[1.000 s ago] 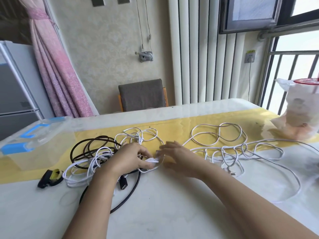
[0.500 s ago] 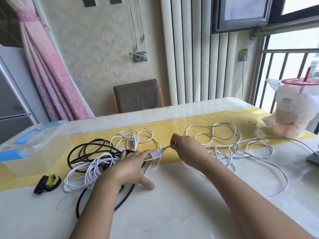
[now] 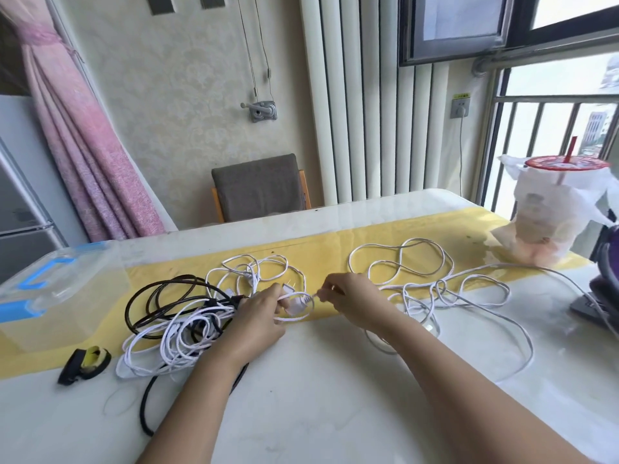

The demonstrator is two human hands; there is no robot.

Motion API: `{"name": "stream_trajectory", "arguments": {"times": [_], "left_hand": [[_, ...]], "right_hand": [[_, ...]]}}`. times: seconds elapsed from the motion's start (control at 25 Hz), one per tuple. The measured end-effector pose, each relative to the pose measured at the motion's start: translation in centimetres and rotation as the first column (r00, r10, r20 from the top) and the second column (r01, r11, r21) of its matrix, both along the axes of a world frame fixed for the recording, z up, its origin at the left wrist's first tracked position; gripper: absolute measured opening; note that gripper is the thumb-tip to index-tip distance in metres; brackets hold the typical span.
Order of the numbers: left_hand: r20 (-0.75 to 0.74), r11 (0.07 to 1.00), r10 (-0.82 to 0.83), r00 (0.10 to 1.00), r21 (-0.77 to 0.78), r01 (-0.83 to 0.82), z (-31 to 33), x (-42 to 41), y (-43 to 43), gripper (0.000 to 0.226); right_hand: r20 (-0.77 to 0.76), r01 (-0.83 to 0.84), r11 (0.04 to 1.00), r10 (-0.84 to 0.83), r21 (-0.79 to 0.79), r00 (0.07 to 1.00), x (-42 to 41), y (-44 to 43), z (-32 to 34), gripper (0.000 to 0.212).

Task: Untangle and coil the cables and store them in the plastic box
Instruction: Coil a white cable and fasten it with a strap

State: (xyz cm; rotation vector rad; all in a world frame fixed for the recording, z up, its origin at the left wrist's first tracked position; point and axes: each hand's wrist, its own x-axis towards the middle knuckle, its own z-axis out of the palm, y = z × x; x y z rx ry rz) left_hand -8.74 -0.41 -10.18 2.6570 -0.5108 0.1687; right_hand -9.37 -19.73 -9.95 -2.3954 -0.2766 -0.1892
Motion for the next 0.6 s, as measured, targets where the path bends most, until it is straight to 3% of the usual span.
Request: {"name": "stream_trajectory", "arguments": {"times": [0.12, 0.24, 0.32, 0.4, 0.48, 0.6], "left_hand": [[-0.014, 0.998, -0.048, 0.999, -0.052, 0.047, -1.0, -0.1, -0.9, 0.032], [0.084, 0.998, -0.017, 0.996, -0.06, 0.022, -2.0, -0.2, -0.5, 0.049], [0.172, 1.0, 0.007, 0.985, -0.026, -0.003, -2.8, 0.0, 0.0, 0.056], [0.308, 0.999, -0.04, 0.951, 0.031, 0.032, -3.6, 0.9, 0.5, 0.037], [0.403, 0.983, -0.104, 0.909, 0.181, 0.032, -3.8, 2.7, 0.8, 0.015], [0.335, 0.981, -0.015, 0.942, 0.19, -0.052, -2.4, 6.0, 0.5, 0.007]], "right_hand": [[0.045, -0.043, 0.906, 0.026, 0.421, 0.999, -0.5, 0.7, 0.4, 0.017], [0.021, 0.036, 0.772, -0.064, 0.635, 0.998, -0.5, 1.2, 0.4, 0.02], [0.019, 0.008, 0.562, -0.042, 0.827, 0.999, -0.4, 0.5, 1.2, 0.021], [0.051, -0.054, 0.351, 0.018, 0.935, 0.999, -0.4, -1.0, 2.5, 0.022], [0.068, -0.065, 0.331, 0.002, 0.941, 0.998, -0.6, -2.2, 3.1, 0.022], [0.089, -0.059, 0.454, -0.045, 0.889, 0.995, -0.8, -2.3, 2.9, 0.021]]}}
